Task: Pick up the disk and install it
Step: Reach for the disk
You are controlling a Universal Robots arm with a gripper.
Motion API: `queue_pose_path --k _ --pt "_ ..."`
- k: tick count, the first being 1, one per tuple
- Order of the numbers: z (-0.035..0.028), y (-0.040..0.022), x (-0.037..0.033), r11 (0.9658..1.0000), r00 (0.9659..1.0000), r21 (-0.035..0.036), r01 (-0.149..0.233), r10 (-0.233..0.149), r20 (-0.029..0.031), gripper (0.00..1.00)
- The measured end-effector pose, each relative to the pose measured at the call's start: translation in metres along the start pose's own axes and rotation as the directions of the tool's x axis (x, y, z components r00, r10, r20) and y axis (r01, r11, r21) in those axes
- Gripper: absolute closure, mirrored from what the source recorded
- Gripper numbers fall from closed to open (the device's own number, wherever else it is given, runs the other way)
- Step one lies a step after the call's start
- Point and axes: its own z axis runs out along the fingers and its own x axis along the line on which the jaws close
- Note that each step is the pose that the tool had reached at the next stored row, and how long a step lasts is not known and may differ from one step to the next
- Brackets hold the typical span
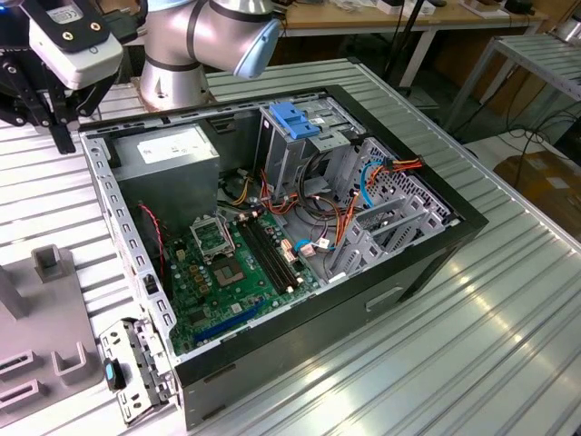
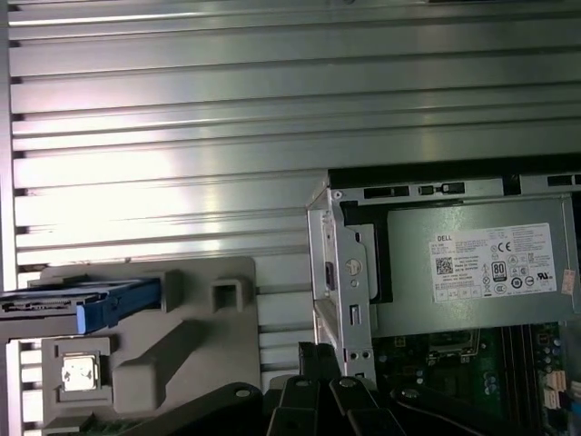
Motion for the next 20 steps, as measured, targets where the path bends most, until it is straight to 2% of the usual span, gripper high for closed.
queue_pose_path --k 20 --pt "-0.0004 -0.0011 0.0153 1.0 1.0 0.0 0.0 0.0 0.0 0.89"
